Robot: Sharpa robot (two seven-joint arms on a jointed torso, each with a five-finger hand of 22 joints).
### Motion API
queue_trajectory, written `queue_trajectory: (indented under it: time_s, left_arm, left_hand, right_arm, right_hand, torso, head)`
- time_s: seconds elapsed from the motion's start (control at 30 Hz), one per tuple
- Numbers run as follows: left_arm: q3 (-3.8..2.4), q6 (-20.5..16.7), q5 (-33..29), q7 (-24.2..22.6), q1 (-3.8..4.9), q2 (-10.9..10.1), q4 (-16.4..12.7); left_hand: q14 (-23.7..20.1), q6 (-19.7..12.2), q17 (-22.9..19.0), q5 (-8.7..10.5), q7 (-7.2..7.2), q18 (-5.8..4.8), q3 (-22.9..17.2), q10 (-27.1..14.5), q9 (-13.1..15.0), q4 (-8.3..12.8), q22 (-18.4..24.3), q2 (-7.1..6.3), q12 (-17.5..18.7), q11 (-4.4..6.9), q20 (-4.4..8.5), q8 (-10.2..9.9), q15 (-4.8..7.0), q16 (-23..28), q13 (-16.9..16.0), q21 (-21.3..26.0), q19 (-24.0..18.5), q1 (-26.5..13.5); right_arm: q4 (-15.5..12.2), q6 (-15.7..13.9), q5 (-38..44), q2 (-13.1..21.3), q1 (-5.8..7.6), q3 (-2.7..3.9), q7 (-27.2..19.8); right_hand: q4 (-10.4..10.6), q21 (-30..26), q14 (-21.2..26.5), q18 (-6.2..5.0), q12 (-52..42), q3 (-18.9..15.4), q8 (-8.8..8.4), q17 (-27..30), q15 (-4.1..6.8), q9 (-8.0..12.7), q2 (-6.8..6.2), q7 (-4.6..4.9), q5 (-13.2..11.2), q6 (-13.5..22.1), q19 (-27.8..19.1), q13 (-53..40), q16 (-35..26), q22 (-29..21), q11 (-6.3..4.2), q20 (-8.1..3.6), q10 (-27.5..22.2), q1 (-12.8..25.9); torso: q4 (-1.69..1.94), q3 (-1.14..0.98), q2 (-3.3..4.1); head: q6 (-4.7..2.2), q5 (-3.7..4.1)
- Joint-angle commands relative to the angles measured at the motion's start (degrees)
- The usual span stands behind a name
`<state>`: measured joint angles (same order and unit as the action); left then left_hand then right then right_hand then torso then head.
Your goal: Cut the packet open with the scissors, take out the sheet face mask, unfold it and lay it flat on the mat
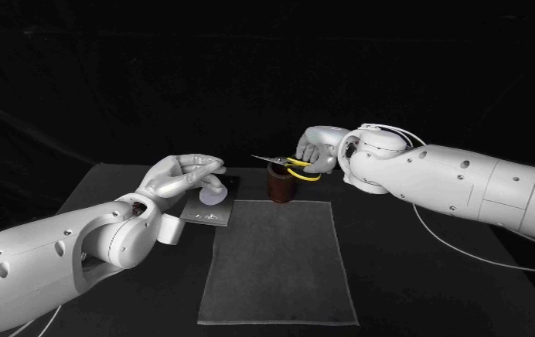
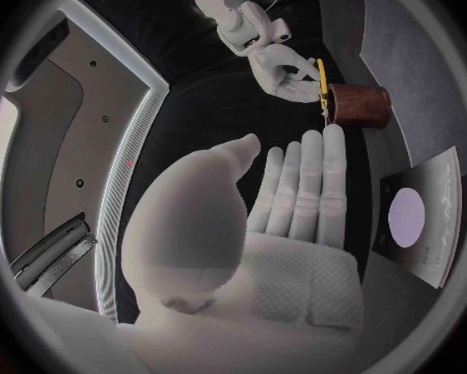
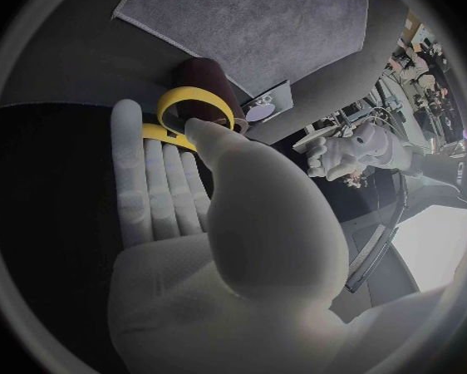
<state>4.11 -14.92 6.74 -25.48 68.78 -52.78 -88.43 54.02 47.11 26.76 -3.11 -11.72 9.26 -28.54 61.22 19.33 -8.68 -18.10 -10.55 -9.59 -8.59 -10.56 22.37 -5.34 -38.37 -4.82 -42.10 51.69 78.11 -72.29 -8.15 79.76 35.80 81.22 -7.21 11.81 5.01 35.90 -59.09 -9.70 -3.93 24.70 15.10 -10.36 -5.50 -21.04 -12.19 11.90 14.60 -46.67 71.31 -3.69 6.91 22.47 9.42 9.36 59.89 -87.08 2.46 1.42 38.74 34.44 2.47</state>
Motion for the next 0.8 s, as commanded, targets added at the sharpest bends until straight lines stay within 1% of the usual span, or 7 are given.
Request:
queue_trajectory:
  time_s: [0.03, 0.17, 0.23, 0.27, 0.4, 0.5, 0.8]
  left_arm:
    - [-0.03, 1.21, 0.02, -0.42, 0.07, 0.10, -0.07]
    - [-0.03, 1.21, 0.02, -0.39, 0.07, 0.08, -0.09]
    - [-0.03, 1.21, 0.02, -0.38, 0.07, 0.07, -0.09]
    - [-0.03, 1.21, 0.02, -0.38, 0.07, 0.07, -0.10]
    - [-0.03, 1.23, 0.02, -0.35, 0.07, 0.06, -0.12]
    - [-0.03, 1.24, 0.02, -0.33, 0.07, 0.05, -0.14]
    - [-0.03, 1.27, 0.02, -0.27, 0.07, 0.07, -0.14]
  left_hand:
    - [-0.17, -0.25, 0.03, -0.05, -0.15, 1.18, -0.43, -0.38, 0.07, -0.04, -0.06, 0.36, 0.20, 0.09, 0.01, -0.20, 0.18, 0.28, -0.03, -0.20, -0.48, 0.29]
    - [-0.17, -0.25, 0.03, -0.05, -0.15, 1.18, -0.43, -0.38, 0.07, -0.04, -0.06, 0.36, 0.20, 0.09, 0.01, -0.20, 0.18, 0.28, -0.03, -0.20, -0.48, 0.29]
    - [-0.16, -0.25, 0.03, -0.03, -0.15, 1.18, -0.51, -0.39, 0.08, -0.01, -0.08, 0.43, 0.22, 0.09, 0.01, -0.21, 0.18, 0.31, -0.03, -0.25, -0.49, 0.36]
    - [-0.16, -0.25, 0.03, -0.03, -0.15, 1.18, -0.51, -0.39, 0.08, -0.01, -0.08, 0.43, 0.22, 0.09, 0.01, -0.21, 0.18, 0.31, -0.03, -0.25, -0.49, 0.36]
    - [-0.16, -0.25, 0.03, -0.03, -0.15, 1.18, -0.51, -0.39, 0.08, -0.01, -0.08, 0.43, 0.22, 0.09, 0.01, -0.21, 0.18, 0.31, -0.03, -0.25, -0.49, 0.36]
    - [-0.16, -0.25, 0.03, -0.03, -0.15, 1.18, -0.51, -0.39, 0.08, -0.01, -0.08, 0.43, 0.22, 0.09, 0.01, -0.21, 0.18, 0.31, -0.03, -0.25, -0.49, 0.36]
    - [-0.16, -0.25, 0.03, -0.03, -0.15, 1.18, -0.51, -0.39, 0.08, -0.01, -0.08, 0.43, 0.22, 0.09, 0.01, -0.21, 0.18, 0.31, -0.03, -0.25, -0.49, 0.36]
  right_arm:
    - [-0.19, -1.18, 0.56, -0.05, -0.04, 0.00, -0.55]
    - [-0.33, -1.51, 0.56, -0.06, -0.04, 0.00, -0.83]
    - [-0.38, -1.56, 0.56, -0.07, -0.04, 0.00, -0.91]
    - [-0.40, -1.58, 0.56, -0.08, -0.04, 0.00, -0.96]
    - [-0.48, -1.54, 0.56, -0.15, -0.04, 0.00, -1.13]
    - [-0.53, -1.45, 0.55, -0.24, -0.05, 0.00, -1.27]
    - [-0.51, -0.47, 0.07, -0.78, -0.05, 0.00, -1.76]
  right_hand:
    - [-0.79, 0.78, -0.50, -0.65, 0.24, 1.49, 0.42, 0.10, -0.04, 0.21, -0.30, 1.06, -0.38, -0.03, -0.62, 0.04, -0.28, 0.54, 0.03, 0.07, 0.27, 1.16]
    - [-2.56, 1.96, -0.89, -0.75, 0.20, 3.61, 0.99, 0.17, 0.03, 0.43, -0.47, 1.03, -0.41, -0.09, -1.28, 0.03, -0.46, 1.38, 0.00, 0.08, 0.50, 2.11]
    - [-2.56, 1.96, -0.89, -0.75, 0.20, 3.61, 0.99, 0.17, 0.03, 0.43, -0.47, 1.03, -0.41, -0.09, -1.28, 0.03, -0.46, 1.38, 0.00, 0.08, 0.50, 2.11]
    - [-3.11, 2.40, -1.03, -0.76, 0.21, 4.28, 1.19, 0.19, 0.03, 0.51, -0.52, 1.02, -0.45, -0.11, -1.55, 0.03, -0.52, 1.70, -0.01, 0.09, 0.60, 2.59]
    - [-3.25, 2.50, -1.05, -0.76, 0.21, 4.42, 1.24, 0.20, 0.02, 0.53, -0.53, 1.02, -0.46, -0.10, -1.61, 0.04, -0.54, 1.77, -0.01, 0.09, 0.61, 2.71]
    - [-4.13, 3.17, -1.17, -0.79, 0.25, 5.31, 1.50, 0.25, 0.00, 0.67, -0.66, 1.03, -0.59, 0.01, -2.04, 0.05, -0.70, 2.24, 0.00, 0.14, 0.64, 3.58]
    - [-4.73, 3.48, -0.95, -0.78, 0.33, 5.72, 1.60, 0.34, -0.07, 0.79, -0.70, 1.06, -0.73, 0.29, -2.46, 0.08, -0.95, 2.47, 0.06, 0.24, 0.36, 4.17]
  torso:
    - [0.04, 0.02, 0.05]
    - [0.05, 0.02, 0.03]
    - [0.04, 0.01, 0.02]
    - [0.04, 0.01, 0.02]
    - [0.00, 0.01, 0.02]
    - [0.01, 0.01, 0.04]
    - [0.03, 0.02, 0.03]
  head:
    - [0.02, -0.01]
    - [0.07, -0.07]
    - [0.08, -0.07]
    - [0.08, -0.07]
    - [0.11, -0.12]
    - [0.12, -0.11]
    - [0.06, -0.02]
